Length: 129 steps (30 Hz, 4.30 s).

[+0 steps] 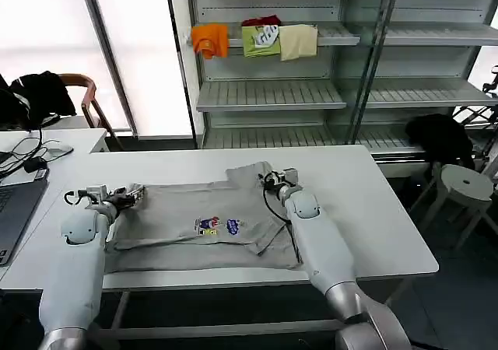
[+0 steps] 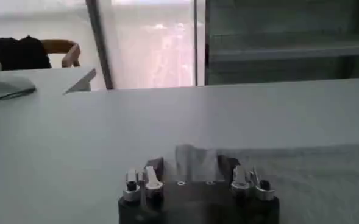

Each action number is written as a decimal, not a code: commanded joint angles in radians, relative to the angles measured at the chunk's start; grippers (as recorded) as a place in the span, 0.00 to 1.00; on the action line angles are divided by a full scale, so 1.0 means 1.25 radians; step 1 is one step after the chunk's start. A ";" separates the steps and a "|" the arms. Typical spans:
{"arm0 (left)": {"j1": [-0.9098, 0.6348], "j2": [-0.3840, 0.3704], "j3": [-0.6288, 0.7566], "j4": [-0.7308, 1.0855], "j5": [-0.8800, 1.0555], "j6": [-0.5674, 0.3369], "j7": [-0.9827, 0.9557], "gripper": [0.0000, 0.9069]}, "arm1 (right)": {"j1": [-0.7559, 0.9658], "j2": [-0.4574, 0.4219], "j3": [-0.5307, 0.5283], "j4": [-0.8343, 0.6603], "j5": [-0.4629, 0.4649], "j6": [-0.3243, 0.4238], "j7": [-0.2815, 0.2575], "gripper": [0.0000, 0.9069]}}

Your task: Fold and organize the clothes.

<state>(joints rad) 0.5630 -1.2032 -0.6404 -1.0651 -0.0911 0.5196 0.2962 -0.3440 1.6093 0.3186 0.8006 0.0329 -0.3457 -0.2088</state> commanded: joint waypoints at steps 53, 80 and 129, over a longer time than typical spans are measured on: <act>0.367 0.101 -0.086 -0.346 -0.423 -0.110 0.104 0.01 | -0.484 -0.076 0.027 0.863 0.101 -0.187 0.011 0.00; 0.434 0.120 -0.106 -0.371 -0.359 -0.123 0.137 0.01 | -0.597 -0.067 0.025 0.855 0.028 -0.166 -0.014 0.00; 0.608 0.028 -0.226 -0.615 -0.300 -0.075 -0.113 1.00 | -0.602 -0.098 0.087 0.977 0.126 -0.039 0.115 1.00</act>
<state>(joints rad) 1.2532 -1.1149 -0.8917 -1.7372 -0.4388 0.4176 0.2986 -1.1122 1.4848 0.4015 1.9693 -0.0308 -0.4869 -0.1154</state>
